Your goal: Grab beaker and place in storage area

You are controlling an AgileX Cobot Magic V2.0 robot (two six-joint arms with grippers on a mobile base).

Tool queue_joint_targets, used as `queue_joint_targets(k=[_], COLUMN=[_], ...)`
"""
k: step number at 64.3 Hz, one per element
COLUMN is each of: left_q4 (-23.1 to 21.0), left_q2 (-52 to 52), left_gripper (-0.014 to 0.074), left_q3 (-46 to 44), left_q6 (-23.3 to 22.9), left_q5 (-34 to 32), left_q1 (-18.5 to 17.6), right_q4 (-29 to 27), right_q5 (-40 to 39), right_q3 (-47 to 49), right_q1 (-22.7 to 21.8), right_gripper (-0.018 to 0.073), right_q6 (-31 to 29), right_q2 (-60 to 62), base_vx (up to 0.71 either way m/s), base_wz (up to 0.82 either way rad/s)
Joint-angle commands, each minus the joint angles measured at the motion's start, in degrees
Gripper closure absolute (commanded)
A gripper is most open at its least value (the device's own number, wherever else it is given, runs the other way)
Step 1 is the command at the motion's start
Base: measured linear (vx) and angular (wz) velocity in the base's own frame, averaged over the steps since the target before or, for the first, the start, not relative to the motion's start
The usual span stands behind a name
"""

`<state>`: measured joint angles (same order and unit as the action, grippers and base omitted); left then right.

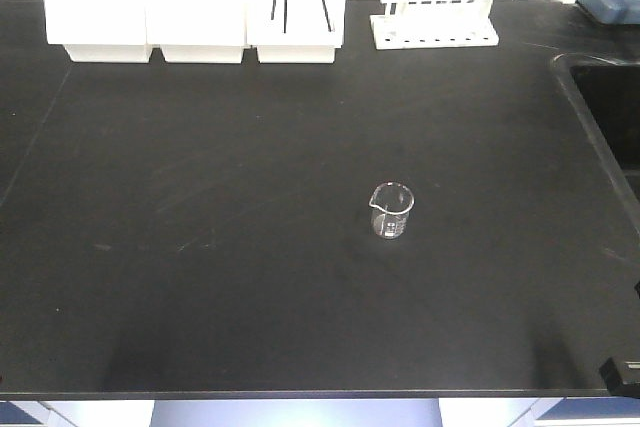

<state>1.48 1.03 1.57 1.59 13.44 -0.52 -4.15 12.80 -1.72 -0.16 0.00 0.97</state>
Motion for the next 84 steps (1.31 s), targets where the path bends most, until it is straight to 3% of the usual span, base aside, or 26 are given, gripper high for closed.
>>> queue_joint_targets(k=[1, 29, 45, 63, 73, 84], left_q4=[-0.1, -0.1, -0.1, -0.1, -1.5, -6.6], left_q2=[0.4, 0.4, 0.4, 0.4, 0.4, 0.3], left_gripper=[0.0603, 0.0603, 0.0603, 0.0603, 0.0603, 0.0603], left_q3=[-1.2, -1.2, -1.2, -1.2, -1.2, -1.2], left_q6=[-0.2, -0.2, -0.2, -0.2, -0.7, -2.7], left_q5=[-6.2, -7.7, -7.6, -7.7, -9.1, -10.8], left_q1=[0.0, 0.0, 0.0, 0.0, 0.0, 0.0], right_q4=[0.2, 0.1, -3.7, -4.8, -2.6, -1.0], right_q5=[-4.3, -5.0, -5.7, -18.7, -25.9, -17.6], right_q3=[-0.4, -0.4, -0.4, -0.4, 0.4, 6.6], right_q1=[-0.1, -0.1, -0.1, -0.1, -0.1, -0.1], right_gripper=[0.0561, 0.0561, 0.0561, 0.0561, 0.0561, 0.0561], right_q6=[0.0, 0.0, 0.4, 1.3, 0.9, 2.0], right_q2=[1.1, 1.1, 1.1, 1.1, 1.0, -1.8], base_vx=[0.00, 0.00, 0.00, 0.00, 0.00, 0.00], base_wz=[0.00, 0.00, 0.00, 0.00, 0.00, 0.00])
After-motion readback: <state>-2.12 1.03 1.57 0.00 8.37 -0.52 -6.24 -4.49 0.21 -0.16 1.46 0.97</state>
